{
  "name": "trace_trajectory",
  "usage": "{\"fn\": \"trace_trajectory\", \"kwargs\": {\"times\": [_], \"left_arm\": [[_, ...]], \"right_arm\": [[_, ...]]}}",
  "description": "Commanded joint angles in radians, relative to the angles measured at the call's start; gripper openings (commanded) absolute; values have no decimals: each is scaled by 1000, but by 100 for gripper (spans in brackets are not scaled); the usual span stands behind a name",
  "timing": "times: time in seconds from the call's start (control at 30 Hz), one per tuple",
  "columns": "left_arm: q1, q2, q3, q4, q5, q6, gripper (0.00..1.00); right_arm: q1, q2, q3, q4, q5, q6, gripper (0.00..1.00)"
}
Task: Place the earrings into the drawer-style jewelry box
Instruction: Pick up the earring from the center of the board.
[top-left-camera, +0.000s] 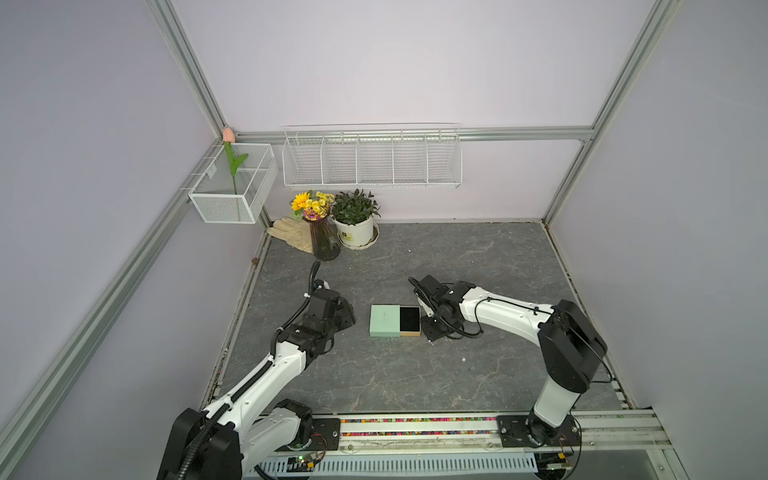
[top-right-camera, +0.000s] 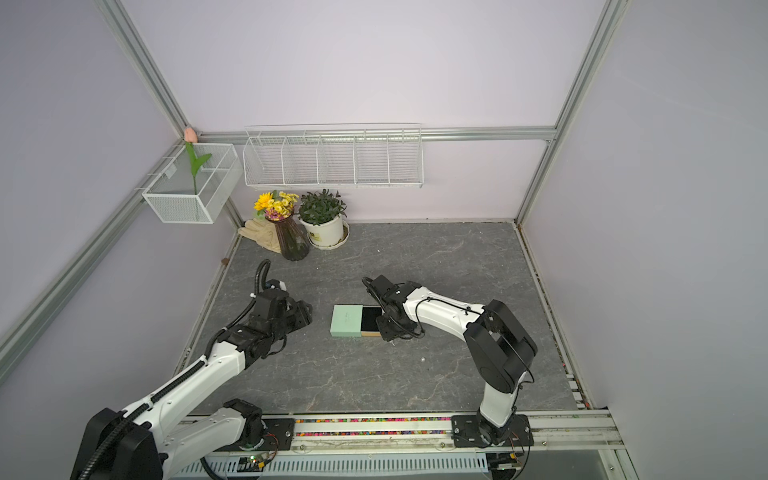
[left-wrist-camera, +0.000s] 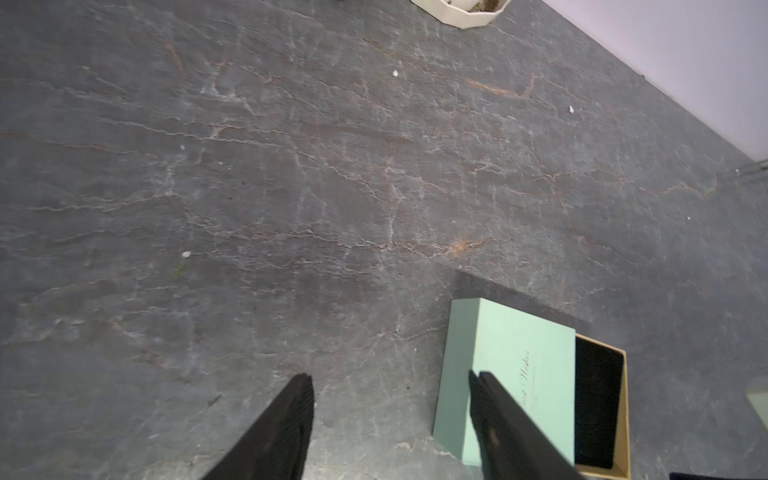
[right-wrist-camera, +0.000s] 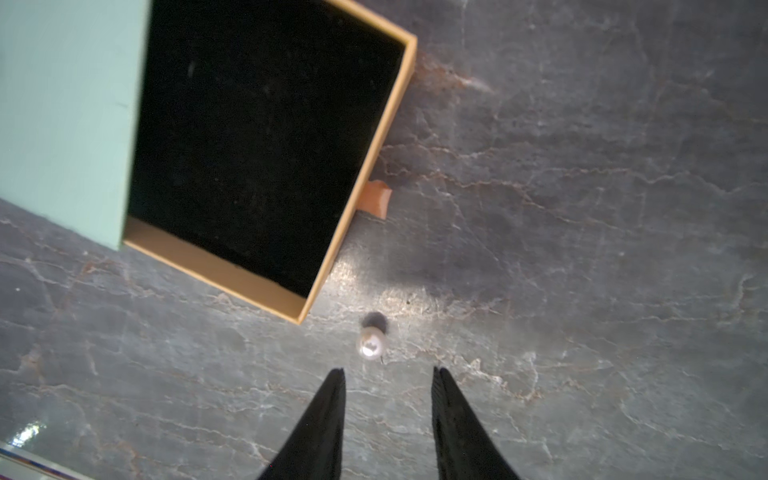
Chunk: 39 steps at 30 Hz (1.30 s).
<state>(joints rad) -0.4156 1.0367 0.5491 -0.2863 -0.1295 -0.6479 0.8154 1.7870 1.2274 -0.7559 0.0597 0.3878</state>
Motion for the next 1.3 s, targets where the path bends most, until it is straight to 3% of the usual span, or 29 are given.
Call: {"fn": "trace_trajectory", "kwargs": {"times": [0.0, 1.27], "left_arm": [[21, -20, -24, -20, -39, -31, 64], [32, 17, -36, -17, -41, -39, 64]], "right_arm": [[10, 35, 41, -62, 3, -21, 38], [44, 189, 150, -157, -29, -93, 30]]}}
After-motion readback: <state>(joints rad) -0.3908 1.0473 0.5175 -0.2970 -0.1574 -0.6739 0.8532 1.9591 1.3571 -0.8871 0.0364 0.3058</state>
